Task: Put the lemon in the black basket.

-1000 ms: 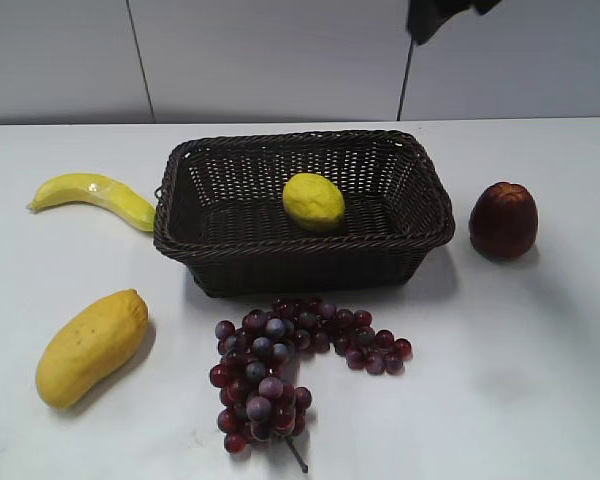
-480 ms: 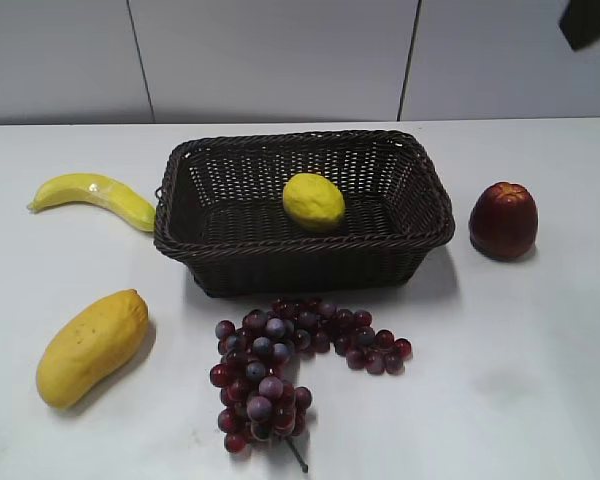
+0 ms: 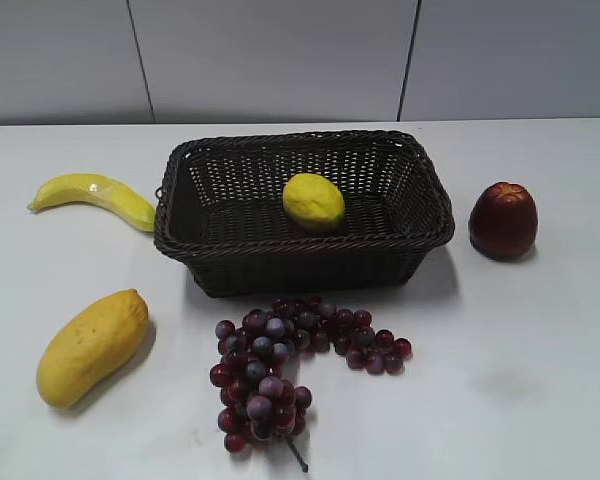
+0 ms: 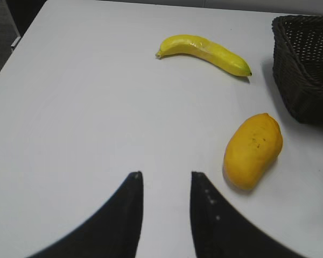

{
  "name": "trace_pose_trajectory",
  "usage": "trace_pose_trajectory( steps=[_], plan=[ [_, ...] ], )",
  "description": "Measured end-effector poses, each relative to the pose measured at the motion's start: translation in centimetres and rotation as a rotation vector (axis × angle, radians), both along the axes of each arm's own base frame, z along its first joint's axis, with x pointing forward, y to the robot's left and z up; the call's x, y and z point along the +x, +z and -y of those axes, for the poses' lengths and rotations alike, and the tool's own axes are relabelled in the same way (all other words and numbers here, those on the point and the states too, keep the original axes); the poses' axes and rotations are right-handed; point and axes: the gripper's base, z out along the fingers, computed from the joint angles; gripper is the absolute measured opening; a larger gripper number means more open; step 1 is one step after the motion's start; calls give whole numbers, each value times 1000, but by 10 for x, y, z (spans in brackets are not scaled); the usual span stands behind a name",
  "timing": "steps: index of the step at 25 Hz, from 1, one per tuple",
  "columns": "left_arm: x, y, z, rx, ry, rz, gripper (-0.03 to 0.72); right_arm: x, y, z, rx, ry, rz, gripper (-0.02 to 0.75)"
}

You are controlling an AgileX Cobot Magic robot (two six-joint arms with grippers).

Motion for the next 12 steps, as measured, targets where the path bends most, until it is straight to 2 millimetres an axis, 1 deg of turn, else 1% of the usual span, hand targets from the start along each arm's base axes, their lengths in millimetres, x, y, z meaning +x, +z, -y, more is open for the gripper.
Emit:
trace_pose_trajectory(
  steps=[3, 5, 9, 12],
  plan=[
    [0, 0, 0, 0, 0, 0, 238, -29, -14, 13, 31, 0, 69, 589],
    [0, 0, 0, 0, 0, 0, 238, -45, -25, 21, 49, -1, 112, 589],
    [0, 0, 0, 0, 0, 0, 238, -63, -46, 28, 79, 1, 157, 589],
    [0, 0, 0, 0, 0, 0, 238, -69, -48, 30, 104, 4, 191, 589]
  ],
)
